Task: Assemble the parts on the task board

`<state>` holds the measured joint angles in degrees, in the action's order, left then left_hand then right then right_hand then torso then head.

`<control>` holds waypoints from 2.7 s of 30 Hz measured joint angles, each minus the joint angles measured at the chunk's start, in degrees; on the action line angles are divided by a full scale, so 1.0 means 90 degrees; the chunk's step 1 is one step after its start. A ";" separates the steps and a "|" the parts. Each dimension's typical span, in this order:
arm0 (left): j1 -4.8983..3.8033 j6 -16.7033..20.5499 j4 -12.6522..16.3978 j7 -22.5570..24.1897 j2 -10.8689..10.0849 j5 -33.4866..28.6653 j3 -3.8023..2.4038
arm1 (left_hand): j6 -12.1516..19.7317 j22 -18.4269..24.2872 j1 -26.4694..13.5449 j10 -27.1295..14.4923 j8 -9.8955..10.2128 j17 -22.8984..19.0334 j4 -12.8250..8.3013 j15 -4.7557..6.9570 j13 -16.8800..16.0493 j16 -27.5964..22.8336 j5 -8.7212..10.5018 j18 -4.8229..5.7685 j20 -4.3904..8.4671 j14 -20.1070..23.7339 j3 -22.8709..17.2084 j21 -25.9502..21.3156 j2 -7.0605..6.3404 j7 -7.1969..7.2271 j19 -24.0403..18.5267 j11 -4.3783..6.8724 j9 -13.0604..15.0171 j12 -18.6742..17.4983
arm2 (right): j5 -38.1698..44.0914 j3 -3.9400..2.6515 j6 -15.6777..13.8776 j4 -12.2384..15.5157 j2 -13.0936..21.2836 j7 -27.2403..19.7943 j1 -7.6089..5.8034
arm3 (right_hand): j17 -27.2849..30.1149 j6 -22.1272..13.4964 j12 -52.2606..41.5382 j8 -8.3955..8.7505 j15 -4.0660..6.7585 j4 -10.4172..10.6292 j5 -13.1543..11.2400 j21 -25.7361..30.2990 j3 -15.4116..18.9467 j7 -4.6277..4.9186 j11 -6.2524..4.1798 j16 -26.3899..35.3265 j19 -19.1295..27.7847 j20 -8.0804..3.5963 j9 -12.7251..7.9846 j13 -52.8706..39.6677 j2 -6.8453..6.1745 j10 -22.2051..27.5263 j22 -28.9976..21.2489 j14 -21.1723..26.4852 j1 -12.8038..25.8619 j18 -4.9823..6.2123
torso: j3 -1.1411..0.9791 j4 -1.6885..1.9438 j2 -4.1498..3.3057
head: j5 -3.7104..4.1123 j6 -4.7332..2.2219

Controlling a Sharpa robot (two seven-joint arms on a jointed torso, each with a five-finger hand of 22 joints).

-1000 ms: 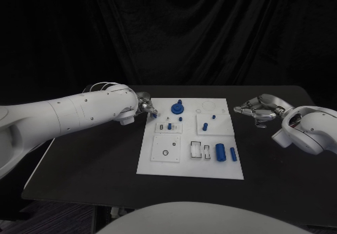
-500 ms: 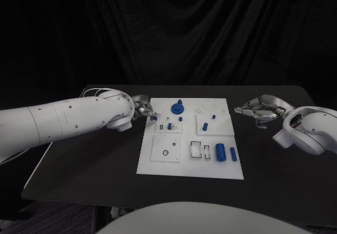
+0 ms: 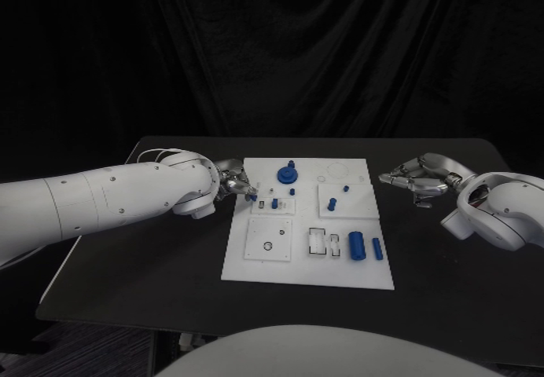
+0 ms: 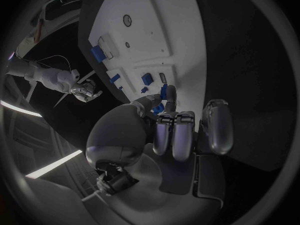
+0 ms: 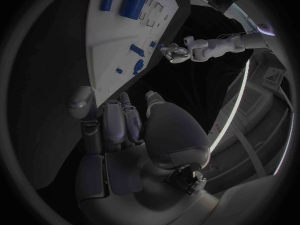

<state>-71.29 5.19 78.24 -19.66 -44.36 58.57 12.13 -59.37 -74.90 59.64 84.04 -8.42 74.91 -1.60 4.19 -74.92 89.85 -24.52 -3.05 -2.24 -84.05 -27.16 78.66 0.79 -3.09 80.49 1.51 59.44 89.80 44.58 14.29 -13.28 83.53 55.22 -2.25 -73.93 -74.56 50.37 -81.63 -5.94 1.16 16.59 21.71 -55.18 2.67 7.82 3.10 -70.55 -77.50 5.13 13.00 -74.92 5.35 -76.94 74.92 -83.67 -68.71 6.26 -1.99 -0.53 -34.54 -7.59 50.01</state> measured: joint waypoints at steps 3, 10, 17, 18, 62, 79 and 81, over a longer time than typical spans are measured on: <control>0.0042 0.0000 -0.0012 -0.0006 0.0024 -0.0001 0.0003 | 0.0000 0.0000 -0.0023 0.0000 0.0000 0.0000 -0.0033 0.0000 0.0000 0.0000 0.0001 0.0000 0.0000 0.0000 -0.0033 0.0000 -0.0023 -0.0001 0.0000 0.0000 -0.0001 0.0000 | 0.0001 0.0000 0.0000 0.0000 0.0000 0.0000 0.0007 | 0.0000 0.0011 0.0000 0.0000 0.0000 0.0000 0.0000 0.0000 0.0000 0.0011 0.0021 0.0000 0.0000 0.0000 0.0000 0.0000 0.0000 0.0021 0.0000 0.0000 0.0000 0.0000 | 0.0000 -0.0007 0.0003 | -0.0010 0.0000; 0.0109 0.0000 -0.0049 -0.0008 0.0107 -0.0002 0.0002 | -0.0001 -0.0001 -0.0024 0.0000 0.0000 0.0000 -0.0016 0.0000 0.0000 0.0000 0.0012 0.0000 0.0000 0.0000 -0.0051 -0.0041 -0.0024 -0.0004 0.0000 0.0000 -0.0002 0.0000 | 0.0002 0.0000 -0.0001 0.0000 0.0010 -0.0003 0.0015 | 0.0007 0.0011 0.0000 0.0000 0.0000 0.0000 0.0000 0.0000 0.0000 0.0011 0.0021 0.0000 0.0000 0.0000 0.0000 0.0000 0.0000 0.0021 0.0000 0.0000 0.0000 0.0000 | -0.0003 -0.0019 0.0004 | -0.0010 0.0000; 0.0142 0.0000 -0.0072 -0.0002 0.0131 -0.0003 0.0002 | 0.0025 -0.0005 -0.0064 0.0000 0.0000 0.0000 -0.0016 0.0000 0.0000 0.0000 0.0045 -0.0001 0.0000 0.0000 -0.0052 -0.0041 -0.0016 0.0003 0.0000 0.0000 -0.0002 0.0000 | 0.0003 0.0000 -0.0001 -0.0003 0.0006 -0.0004 0.0016 | 0.0006 0.0011 -0.0001 0.0000 0.0000 0.0000 0.0000 0.0000 0.0000 0.0011 0.0021 0.0000 0.0000 0.0000 0.0000 0.0001 0.0000 0.0021 -0.0001 0.0000 0.0000 0.0000 | -0.0005 -0.0019 0.0004 | 0.0000 0.0000; 0.0146 0.0000 -0.0074 -0.0001 0.0133 -0.0003 0.0002 | 0.0025 -0.0005 -0.0064 0.0000 0.0000 0.0000 -0.0006 0.0000 0.0000 0.0000 0.0045 0.0000 0.0000 0.0000 -0.0062 -0.0041 -0.0016 0.0003 0.0000 0.0000 -0.0002 0.0000 | 0.0004 0.0000 -0.0001 -0.0003 0.0004 -0.0004 0.0016 | 0.0006 0.0011 -0.0001 0.0000 0.0000 0.0000 0.0000 0.0000 0.0000 0.0011 0.0021 0.0000 0.0000 0.0000 0.0000 0.0001 0.0000 0.0021 -0.0001 0.0000 0.0000 0.0000 | -0.0004 -0.0019 0.0004 | -0.0004 0.0000; 0.0303 0.0103 -0.0147 0.0081 0.0184 -0.0004 -0.0039 | 0.0038 -0.0002 -0.0157 0.0000 0.0025 0.0000 -0.0040 0.0000 0.0000 0.0000 0.0754 -0.0103 -0.0001 0.0000 -0.0181 -0.0150 0.0082 -0.0002 -0.0046 0.0000 -0.0022 0.0000 | 0.0007 0.0000 0.0013 -0.0032 -0.0023 0.0002 0.0056 | 0.0021 0.0011 -0.0001 0.0000 0.0000 0.0001 0.0000 0.0030 0.0037 0.0011 0.0020 0.0044 0.0000 0.0000 -0.0006 0.0002 0.0000 0.0020 -0.0002 0.0000 0.0000 0.0000 | 0.0001 -0.0016 0.0001 | -0.0020 0.0000; 0.0333 0.0097 -0.0135 0.0116 0.0198 -0.0005 -0.0028 | 0.0021 -0.0002 -0.0456 0.0000 0.0165 0.0000 0.0618 0.0000 0.0000 0.0000 0.1468 -0.0101 -0.0024 0.0000 0.0533 -0.0225 0.0043 0.0026 -0.0069 0.0000 -0.0145 0.0000 | 0.0008 0.0000 0.0042 -0.0039 -0.0025 0.0011 0.0070 | 0.0038 0.0011 0.0025 0.0000 0.0000 0.0001 0.0025 0.0068 0.0036 0.0011 0.0020 0.0044 0.0000 0.0000 -0.0006 0.0002 0.0000 0.0020 -0.0002 0.0000 0.0000 0.0000 | 0.0001 -0.0015 0.0000 | -0.0018 0.0000; 0.0334 0.0092 -0.0134 0.0124 0.0206 -0.0007 -0.0028 | 0.0021 -0.0002 -0.0422 0.0000 0.0173 0.0000 0.0600 0.0000 0.0000 0.0000 0.1352 -0.0102 -0.0024 0.0000 0.0568 -0.0225 0.0077 0.0026 -0.0069 0.0000 -0.0147 0.0000 | 0.0009 0.0000 0.0045 -0.0040 -0.0024 0.0012 0.0071 | 0.0038 0.0011 0.0025 0.0000 0.0000 0.0001 0.0025 0.0081 0.0036 0.0011 0.0009 0.0044 0.0000 0.0000 -0.0006 0.0002 0.0000 0.0031 -0.0001 0.0000 0.0000 0.0000 | 0.0001 -0.0013 0.0000 | -0.0014 0.0000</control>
<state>-68.28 6.01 77.03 -18.54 -42.51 58.51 11.88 -59.19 -74.92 55.84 84.04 -6.86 74.91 3.80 4.19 -74.92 89.85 -12.35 -3.97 -2.46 -84.04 -22.06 76.63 1.47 -2.85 79.87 1.50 58.12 89.80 44.65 14.28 -12.87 83.17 55.01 -2.14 -73.30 -74.22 50.46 -81.41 -5.94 1.16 16.60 21.93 -54.46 3.00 7.91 3.18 -70.16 -77.50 5.13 12.95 -74.90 5.35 -76.66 74.91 -83.67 -68.71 6.26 -1.98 -0.64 -34.54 -7.72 50.01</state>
